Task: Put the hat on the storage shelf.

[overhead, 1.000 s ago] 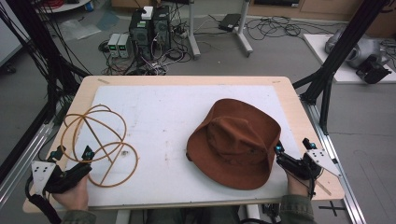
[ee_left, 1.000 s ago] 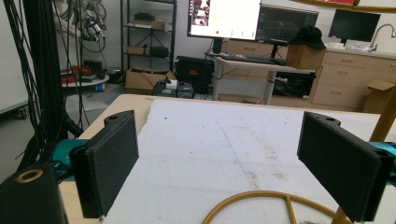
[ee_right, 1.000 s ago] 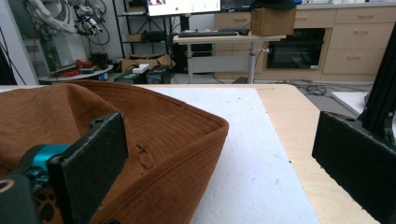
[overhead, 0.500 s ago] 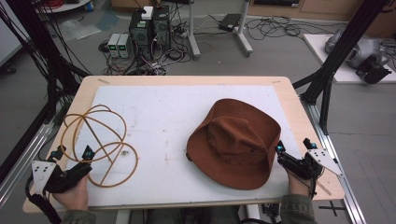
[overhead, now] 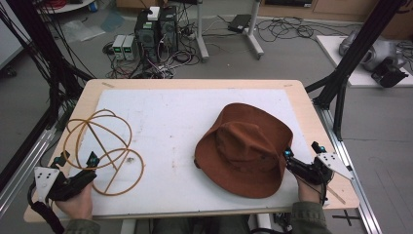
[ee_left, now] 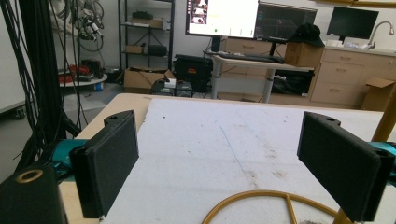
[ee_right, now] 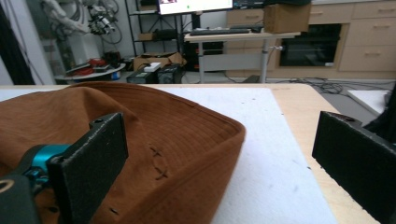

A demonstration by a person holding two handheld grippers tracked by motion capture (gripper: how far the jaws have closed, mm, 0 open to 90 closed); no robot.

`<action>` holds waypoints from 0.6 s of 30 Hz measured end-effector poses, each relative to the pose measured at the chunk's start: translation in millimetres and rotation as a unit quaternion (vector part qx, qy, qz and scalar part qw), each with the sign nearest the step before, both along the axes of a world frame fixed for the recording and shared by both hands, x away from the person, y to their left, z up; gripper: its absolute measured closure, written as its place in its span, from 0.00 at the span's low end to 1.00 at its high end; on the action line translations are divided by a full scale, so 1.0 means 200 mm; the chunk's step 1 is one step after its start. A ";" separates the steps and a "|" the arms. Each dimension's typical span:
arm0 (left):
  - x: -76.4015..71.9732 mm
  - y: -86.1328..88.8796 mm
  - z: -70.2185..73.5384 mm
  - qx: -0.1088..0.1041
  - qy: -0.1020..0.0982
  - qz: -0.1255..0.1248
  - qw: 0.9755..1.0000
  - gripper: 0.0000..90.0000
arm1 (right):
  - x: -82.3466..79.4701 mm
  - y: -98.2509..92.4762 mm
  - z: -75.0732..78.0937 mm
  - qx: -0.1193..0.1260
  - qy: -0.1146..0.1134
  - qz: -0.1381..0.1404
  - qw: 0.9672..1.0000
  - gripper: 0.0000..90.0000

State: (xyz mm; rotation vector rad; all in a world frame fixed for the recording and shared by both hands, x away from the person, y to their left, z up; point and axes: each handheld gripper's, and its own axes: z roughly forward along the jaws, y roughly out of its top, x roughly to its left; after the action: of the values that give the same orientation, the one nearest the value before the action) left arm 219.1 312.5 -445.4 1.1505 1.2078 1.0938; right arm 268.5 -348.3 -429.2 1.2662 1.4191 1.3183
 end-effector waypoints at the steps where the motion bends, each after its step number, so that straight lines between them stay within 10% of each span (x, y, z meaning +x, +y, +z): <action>1: 0.00 0.00 0.00 0.000 0.000 0.000 1.000 0.14 | 0.00 0.00 0.00 0.000 0.000 0.000 1.000 0.03; 10: -0.01 0.01 0.00 0.001 0.001 0.000 1.000 0.14 | 0.04 0.08 0.03 -0.006 0.000 0.050 0.999 0.03; 18: -0.01 0.01 0.00 -0.001 0.000 -0.002 1.000 0.14 | 0.09 0.11 0.05 -0.038 0.028 0.171 0.984 0.03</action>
State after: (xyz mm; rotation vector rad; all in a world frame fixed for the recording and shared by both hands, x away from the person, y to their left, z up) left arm 217.1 315.0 -445.7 1.1505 1.2059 1.0893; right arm 286.9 -326.6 -418.8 1.0475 1.7692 1.4449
